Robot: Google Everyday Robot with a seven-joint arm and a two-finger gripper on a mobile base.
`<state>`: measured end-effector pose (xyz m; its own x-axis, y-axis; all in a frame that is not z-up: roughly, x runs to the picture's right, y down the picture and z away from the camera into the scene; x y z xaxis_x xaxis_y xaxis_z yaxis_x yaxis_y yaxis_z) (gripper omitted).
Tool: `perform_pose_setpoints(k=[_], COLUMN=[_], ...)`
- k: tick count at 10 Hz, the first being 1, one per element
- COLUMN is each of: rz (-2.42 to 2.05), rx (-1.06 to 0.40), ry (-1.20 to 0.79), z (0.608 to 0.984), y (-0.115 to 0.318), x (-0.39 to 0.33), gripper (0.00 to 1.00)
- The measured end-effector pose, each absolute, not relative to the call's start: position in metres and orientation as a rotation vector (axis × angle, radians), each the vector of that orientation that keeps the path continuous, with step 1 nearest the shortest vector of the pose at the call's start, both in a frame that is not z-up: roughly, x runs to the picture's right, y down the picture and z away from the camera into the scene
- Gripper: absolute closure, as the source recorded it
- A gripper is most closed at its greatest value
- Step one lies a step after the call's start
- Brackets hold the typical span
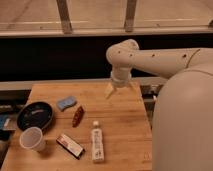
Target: Place the pepper on the white sponge
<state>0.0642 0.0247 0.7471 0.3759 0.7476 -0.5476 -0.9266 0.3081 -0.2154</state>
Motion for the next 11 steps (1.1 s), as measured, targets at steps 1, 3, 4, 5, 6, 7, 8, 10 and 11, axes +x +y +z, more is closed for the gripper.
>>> perform_pose_setpoints(k=[1, 3, 4, 5, 6, 7, 8, 10, 11], rz=[1.159, 1.183, 1.189, 1.180, 1.165, 1.146, 1.141, 1.144, 1.143], rx=[-0.530, -0.499, -0.491, -0.496, -0.503, -0.512, -0.514, -0.510, -0.515], ry=[0.346, 0.291, 0.277, 0.259, 0.248, 0.240, 0.238, 0.242, 0.238], z=[0.745, 0.742, 0.743, 0.745, 0.747, 0.747, 0.747, 0.747, 0.747], y=[0.027, 0.029, 0.030, 0.033, 0.036, 0.040, 0.041, 0.040, 0.041], x=[0.043, 0.010, -0.001, -0.023, -0.041, -0.054, -0.057, -0.053, -0.056], gripper=[0.20, 0.20, 0.20, 0.20, 0.20, 0.20, 0.20, 0.20, 0.20])
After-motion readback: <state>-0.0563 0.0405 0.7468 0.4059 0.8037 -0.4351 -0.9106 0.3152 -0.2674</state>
